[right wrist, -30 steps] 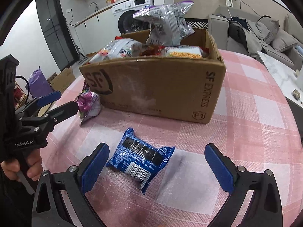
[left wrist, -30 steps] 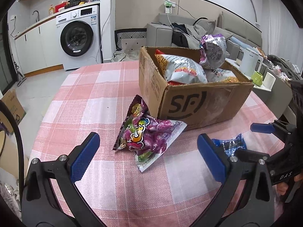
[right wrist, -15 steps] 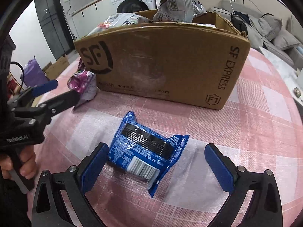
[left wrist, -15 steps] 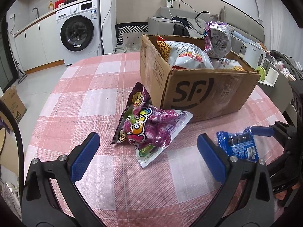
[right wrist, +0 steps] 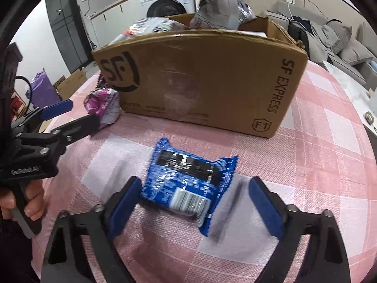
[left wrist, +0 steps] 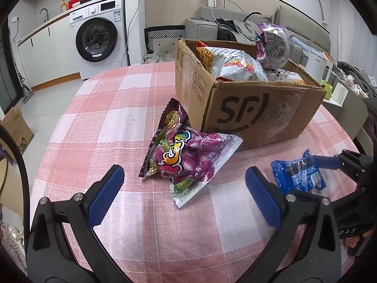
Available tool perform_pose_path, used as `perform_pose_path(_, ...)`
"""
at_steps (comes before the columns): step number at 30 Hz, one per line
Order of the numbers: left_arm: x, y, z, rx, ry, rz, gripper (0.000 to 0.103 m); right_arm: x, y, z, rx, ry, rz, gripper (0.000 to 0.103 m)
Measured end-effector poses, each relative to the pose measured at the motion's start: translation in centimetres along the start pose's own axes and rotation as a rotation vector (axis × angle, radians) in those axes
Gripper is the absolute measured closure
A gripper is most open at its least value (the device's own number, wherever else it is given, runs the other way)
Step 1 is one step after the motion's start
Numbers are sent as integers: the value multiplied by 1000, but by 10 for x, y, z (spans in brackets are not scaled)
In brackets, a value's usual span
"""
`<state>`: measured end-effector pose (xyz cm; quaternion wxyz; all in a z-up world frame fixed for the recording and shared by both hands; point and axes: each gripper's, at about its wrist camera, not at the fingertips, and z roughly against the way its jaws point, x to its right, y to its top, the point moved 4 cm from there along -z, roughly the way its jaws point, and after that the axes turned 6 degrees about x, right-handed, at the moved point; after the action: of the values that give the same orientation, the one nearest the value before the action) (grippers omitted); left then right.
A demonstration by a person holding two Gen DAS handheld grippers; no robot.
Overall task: Organize snacks
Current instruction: 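Grasp the blue wrapped snack with the right tool while the left tool grasps the purple candy bag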
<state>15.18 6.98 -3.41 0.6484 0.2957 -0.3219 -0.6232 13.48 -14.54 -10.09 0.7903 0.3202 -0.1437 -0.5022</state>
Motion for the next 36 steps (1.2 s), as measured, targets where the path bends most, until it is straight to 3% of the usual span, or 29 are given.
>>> perform_pose_path(4, -3, -1, -3, -8, 7, 9, 1, -3, 1, 4, 13, 33, 14, 42)
perform_pose_path(7, -7, -1, -4, -9, 12, 16, 1, 0, 1, 8, 20, 50, 10, 53)
perform_pose_path(16, -22, 0, -14, -24, 43, 55, 1, 3, -1, 21, 47, 69, -21, 54)
perform_pose_path(31, -6, 7, -48, -81, 12, -45, 2, 6, 0, 22, 45, 85, -37, 54)
perform_pose_path(32, -4, 7, -50, -81, 11, -59, 5, 6, 0, 23, 46, 85, -37, 54)
perform_pose_path(34, -1, 6, -52, -86, 9, -80, 32, 6, 1, 23, 47, 86, -35, 54)
perform_pose_path(36, 1, 6, -51, -79, 11, -88, 40, 6, 2, 24, 48, 85, -35, 54)
